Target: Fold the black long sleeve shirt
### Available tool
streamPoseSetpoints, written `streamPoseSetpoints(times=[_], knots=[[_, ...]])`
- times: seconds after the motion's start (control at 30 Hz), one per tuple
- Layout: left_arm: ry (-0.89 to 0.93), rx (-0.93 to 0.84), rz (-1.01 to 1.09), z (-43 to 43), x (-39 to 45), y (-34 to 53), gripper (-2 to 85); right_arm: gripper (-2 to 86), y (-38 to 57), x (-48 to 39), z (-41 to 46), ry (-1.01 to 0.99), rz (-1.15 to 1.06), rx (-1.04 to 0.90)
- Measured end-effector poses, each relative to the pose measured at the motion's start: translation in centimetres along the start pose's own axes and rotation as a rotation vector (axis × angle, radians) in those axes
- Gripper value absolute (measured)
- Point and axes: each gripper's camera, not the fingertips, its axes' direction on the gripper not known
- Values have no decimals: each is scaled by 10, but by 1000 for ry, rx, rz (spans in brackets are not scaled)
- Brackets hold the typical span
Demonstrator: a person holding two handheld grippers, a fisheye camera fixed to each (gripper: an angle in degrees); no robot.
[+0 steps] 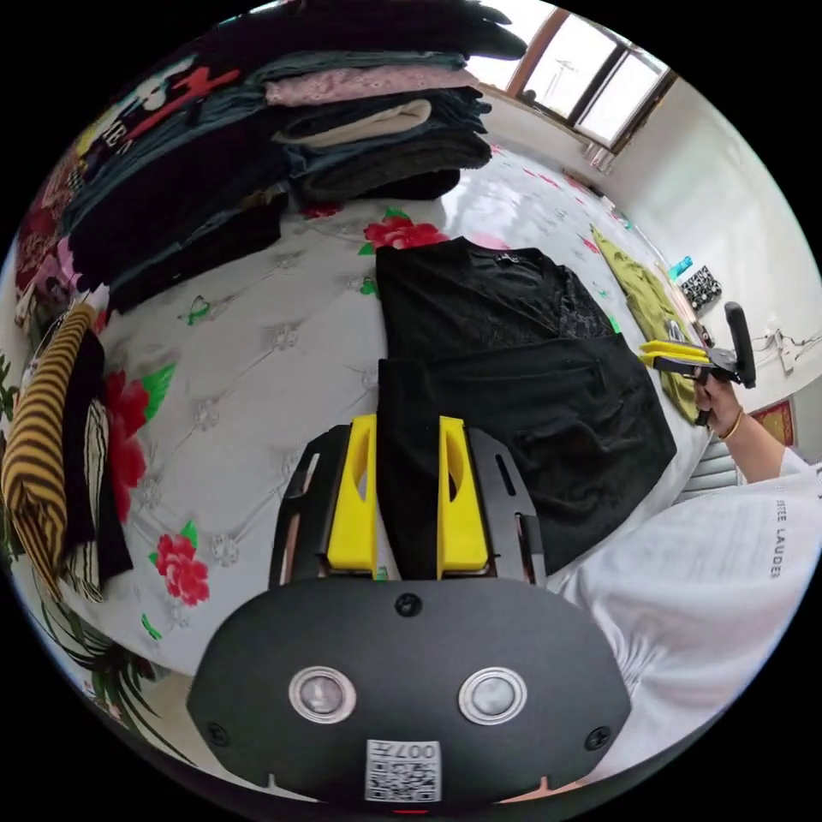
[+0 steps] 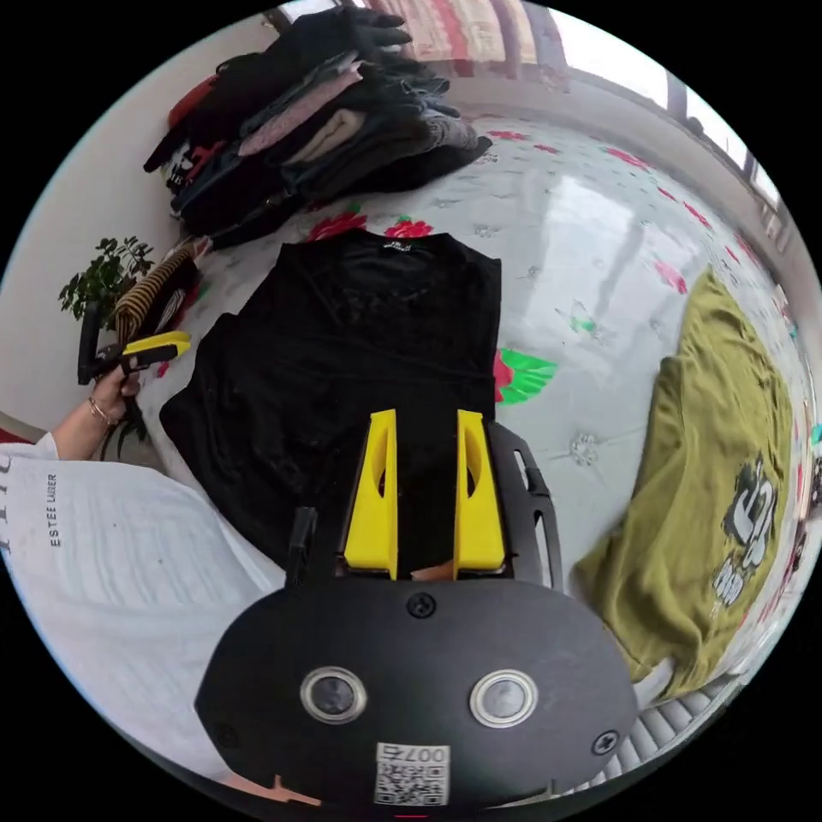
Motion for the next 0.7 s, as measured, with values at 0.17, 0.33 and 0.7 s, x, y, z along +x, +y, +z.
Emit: streamPoseSetpoints(times=[0.17,0.33,0.7], knots=[[-50,-80,30,39,7,-24,56,18,-21,-4,38,63,-44,-87],[110,-1,-94,13,-17,-16,11,1,-18,33,-2,-106,85,38],[180,15,-363,16,-47,-18,58,39,-13,68,-1,-116,256,-3]])
